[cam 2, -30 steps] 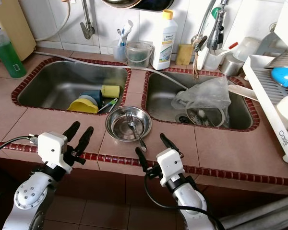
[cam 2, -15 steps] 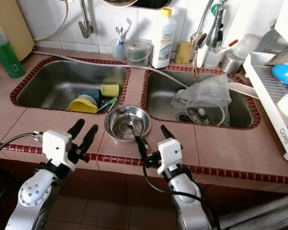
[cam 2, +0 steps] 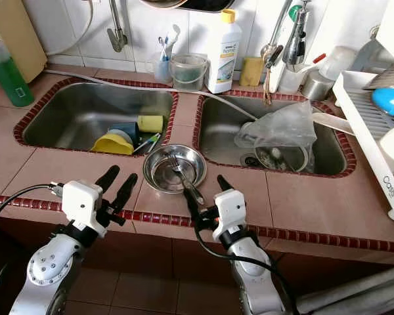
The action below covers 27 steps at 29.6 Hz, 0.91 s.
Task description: Kitchen organization
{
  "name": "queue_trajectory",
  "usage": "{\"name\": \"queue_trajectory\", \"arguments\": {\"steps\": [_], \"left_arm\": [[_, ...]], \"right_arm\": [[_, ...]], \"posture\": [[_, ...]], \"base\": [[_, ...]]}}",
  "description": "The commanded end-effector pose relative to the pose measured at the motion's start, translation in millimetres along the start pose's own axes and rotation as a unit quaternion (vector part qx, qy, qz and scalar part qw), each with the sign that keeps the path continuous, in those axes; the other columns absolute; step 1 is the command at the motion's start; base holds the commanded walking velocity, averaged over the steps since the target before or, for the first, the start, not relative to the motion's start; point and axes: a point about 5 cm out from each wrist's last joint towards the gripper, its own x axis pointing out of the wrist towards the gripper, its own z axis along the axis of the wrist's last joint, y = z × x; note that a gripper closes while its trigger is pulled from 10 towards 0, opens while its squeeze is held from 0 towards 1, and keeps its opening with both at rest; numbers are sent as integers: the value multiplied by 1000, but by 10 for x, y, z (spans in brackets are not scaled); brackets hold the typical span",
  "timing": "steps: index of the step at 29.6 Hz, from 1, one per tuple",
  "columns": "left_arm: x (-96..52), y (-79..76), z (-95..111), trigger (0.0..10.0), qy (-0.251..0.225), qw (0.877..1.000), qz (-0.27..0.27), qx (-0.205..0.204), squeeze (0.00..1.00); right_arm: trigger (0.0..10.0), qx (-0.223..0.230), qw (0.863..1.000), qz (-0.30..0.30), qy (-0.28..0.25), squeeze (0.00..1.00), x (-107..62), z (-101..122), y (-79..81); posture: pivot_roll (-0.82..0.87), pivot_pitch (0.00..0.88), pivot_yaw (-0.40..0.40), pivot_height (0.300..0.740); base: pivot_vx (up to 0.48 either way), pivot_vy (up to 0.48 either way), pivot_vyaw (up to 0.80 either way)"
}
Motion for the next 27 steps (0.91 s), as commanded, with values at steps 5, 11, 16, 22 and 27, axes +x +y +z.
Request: {"name": "queue_trajectory", "arguments": {"steps": [5, 11, 16, 22, 27], "left_arm": [[-4, -27, 23, 10000, 1, 1000, 0, 2, 0], [9, -28, 41, 10000, -1, 1000, 1, 4, 0], [20, -18, 54, 10000, -3, 1000, 2, 6, 0], [21, -14, 62, 10000, -4, 1000, 4, 6, 0], [29, -14, 67, 10000, -5, 1000, 5, 6, 0]], "right_arm": [[5961, 9, 1000, 5, 9, 0, -31, -41, 27], [2314, 13, 1000, 3, 5, 0, -17, -34, 20], [2118, 18, 1000, 4, -2, 0, 4, -19, 30], [471, 21, 1000, 1, -4, 0, 10, -15, 30], [0, 24, 1000, -1, -5, 0, 13, -15, 25]], "posture": [[37, 97, -30, 740], [40, 90, -27, 740], [47, 84, -25, 740], [49, 85, -24, 740], [49, 84, -22, 740]], "base": [[0, 0, 0], [0, 0, 0], [0, 0, 0], [0, 0, 0], [0, 0, 0]]}}
